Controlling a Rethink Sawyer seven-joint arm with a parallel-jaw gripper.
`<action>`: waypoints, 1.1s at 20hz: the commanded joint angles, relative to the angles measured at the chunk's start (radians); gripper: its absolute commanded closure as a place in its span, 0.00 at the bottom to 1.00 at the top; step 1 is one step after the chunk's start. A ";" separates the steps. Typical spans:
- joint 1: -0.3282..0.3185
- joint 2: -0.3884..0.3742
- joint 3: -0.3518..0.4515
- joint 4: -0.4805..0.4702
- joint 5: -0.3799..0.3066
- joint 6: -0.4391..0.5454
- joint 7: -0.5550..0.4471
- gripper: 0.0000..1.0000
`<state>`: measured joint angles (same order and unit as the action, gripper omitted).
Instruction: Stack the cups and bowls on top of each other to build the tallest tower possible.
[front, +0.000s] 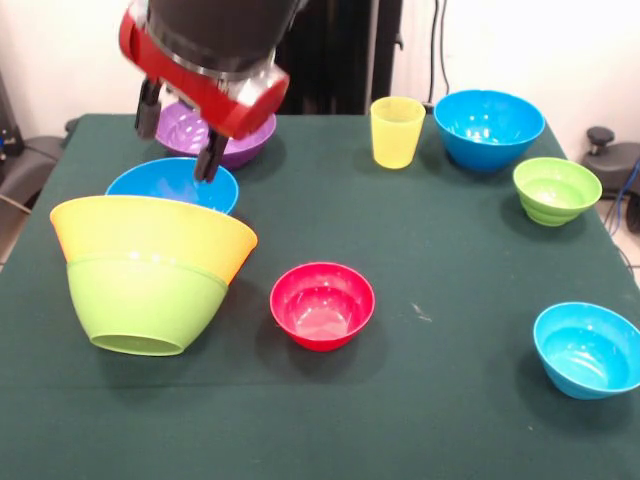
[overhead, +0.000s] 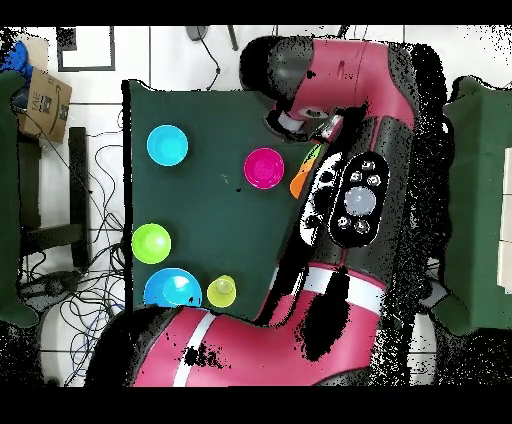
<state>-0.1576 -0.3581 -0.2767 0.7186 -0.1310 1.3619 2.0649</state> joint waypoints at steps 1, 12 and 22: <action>0.023 -0.037 0.029 0.173 0.048 0.102 0.171 0.00; 0.055 -0.027 -0.047 0.259 0.056 -0.097 0.307 0.00; 0.084 -0.145 -0.114 0.522 0.105 -0.458 0.515 0.00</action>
<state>-0.0956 -0.4553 -0.3994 1.0015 -0.0475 1.1639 2.2454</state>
